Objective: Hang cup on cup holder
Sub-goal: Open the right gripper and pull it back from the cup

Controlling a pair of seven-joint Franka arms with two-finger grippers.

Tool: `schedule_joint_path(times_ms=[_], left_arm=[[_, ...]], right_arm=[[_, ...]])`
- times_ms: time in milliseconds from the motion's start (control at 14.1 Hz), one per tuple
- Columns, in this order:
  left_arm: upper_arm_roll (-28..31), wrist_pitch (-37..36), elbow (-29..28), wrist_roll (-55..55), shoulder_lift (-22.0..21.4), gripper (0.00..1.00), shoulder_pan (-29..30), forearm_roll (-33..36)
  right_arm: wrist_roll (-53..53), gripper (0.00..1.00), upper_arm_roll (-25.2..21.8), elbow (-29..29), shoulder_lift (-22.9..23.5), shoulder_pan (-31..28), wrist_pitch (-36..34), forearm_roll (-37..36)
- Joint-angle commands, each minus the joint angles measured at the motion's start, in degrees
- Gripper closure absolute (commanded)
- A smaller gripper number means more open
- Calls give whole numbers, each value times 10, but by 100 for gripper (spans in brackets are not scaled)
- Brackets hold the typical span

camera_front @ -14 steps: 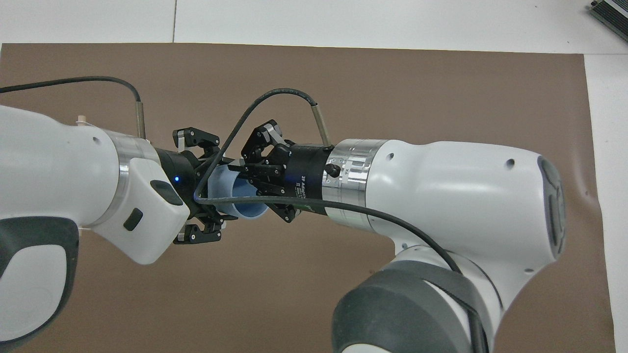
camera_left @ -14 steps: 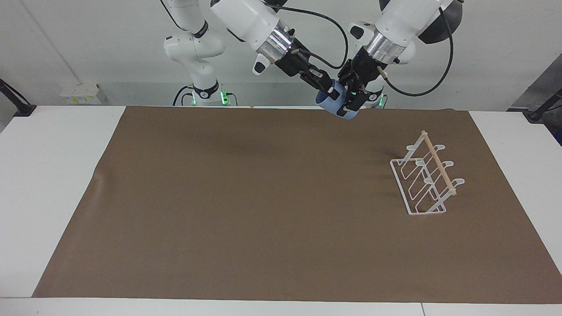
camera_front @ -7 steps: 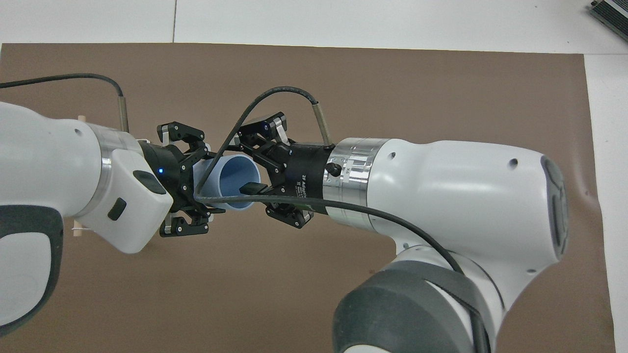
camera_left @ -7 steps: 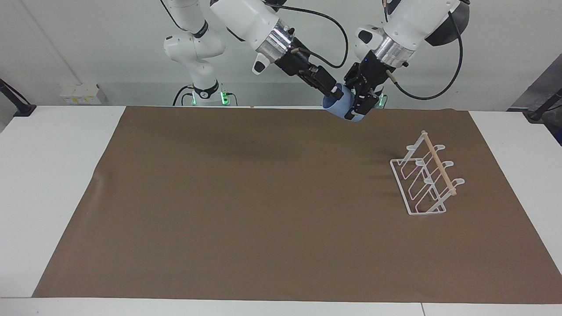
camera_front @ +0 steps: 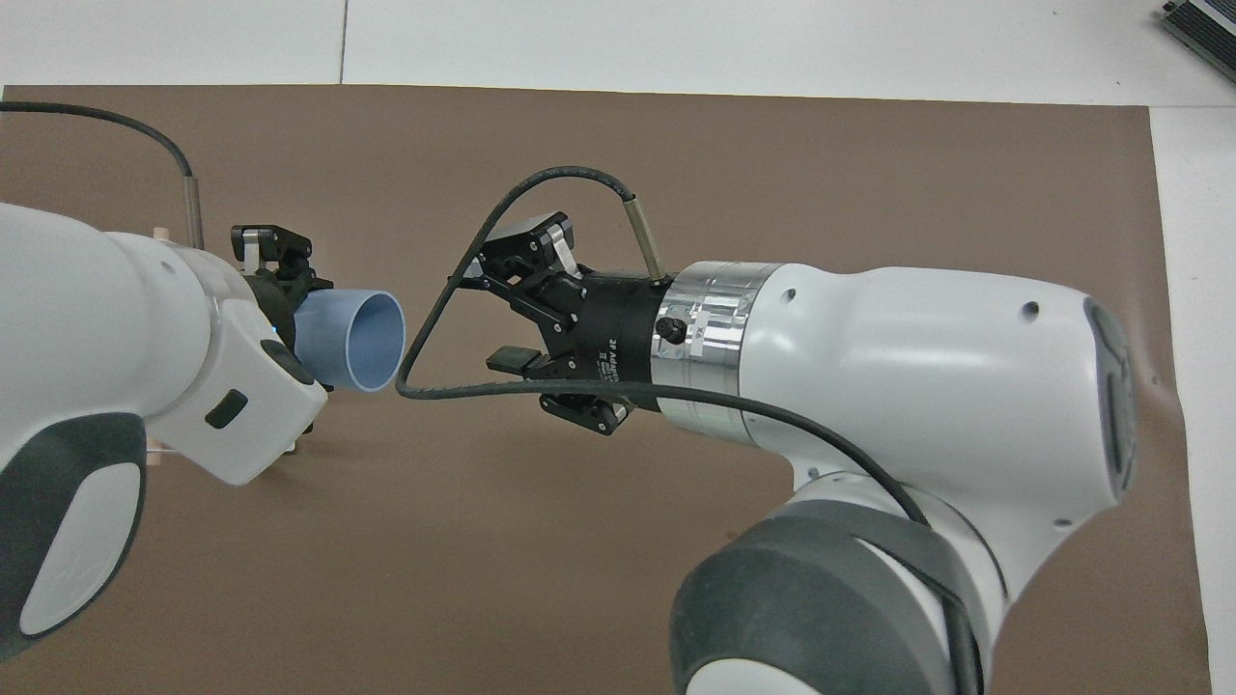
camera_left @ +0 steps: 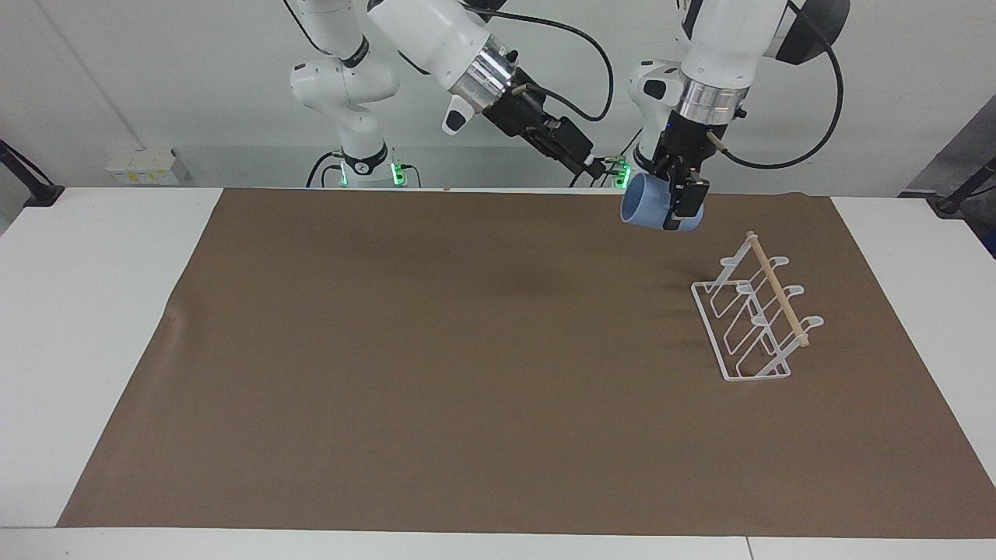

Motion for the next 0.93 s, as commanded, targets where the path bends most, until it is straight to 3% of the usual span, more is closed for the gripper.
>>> schedule_joint_path(times_ms=[0, 285, 854], left_arm=[[-1, -13, -30, 1, -26, 100, 9, 117], [-2, -6, -43, -34, -24, 100, 16, 258], [-2, -24, -47, -67, 74, 100, 10, 463]], right_arm=[[-103, 33, 4, 4, 5, -20, -10, 4], [-266, 32, 3, 4, 5, -46, -53, -66], [-488, 32, 4, 26, 4, -54, -161, -312]])
